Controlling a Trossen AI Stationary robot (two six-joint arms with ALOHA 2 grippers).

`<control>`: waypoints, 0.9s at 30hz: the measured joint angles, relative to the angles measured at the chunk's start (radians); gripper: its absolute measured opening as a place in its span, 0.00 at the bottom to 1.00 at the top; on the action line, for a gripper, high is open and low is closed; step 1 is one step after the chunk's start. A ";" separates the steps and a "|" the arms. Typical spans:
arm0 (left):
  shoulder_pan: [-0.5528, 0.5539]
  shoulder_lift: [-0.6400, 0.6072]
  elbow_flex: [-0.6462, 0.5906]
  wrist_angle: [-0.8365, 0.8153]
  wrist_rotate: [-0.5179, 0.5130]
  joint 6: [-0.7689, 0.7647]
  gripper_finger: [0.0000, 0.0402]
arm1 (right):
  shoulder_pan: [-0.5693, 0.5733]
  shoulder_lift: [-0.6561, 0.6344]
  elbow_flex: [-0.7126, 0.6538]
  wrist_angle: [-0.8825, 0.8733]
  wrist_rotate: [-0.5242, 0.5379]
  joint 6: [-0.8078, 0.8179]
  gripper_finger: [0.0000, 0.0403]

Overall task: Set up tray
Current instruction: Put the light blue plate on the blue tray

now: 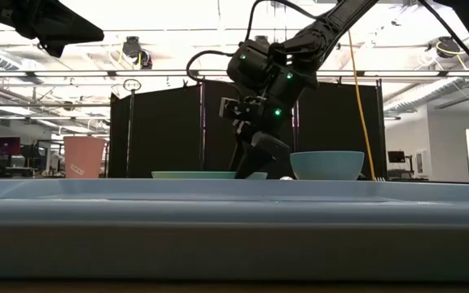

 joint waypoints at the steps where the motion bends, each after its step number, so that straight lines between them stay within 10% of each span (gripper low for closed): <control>1: 0.000 0.000 0.000 0.000 0.000 0.000 0.12 | -0.001 0.000 0.000 0.000 0.000 0.002 0.49; 11: 0.000 0.000 0.000 0.000 0.000 0.000 0.12 | -0.001 0.015 0.000 0.013 0.001 0.000 0.46; 27: 0.000 0.000 0.000 0.000 0.000 -0.001 0.12 | -0.005 0.015 -0.001 0.014 0.001 -0.008 0.04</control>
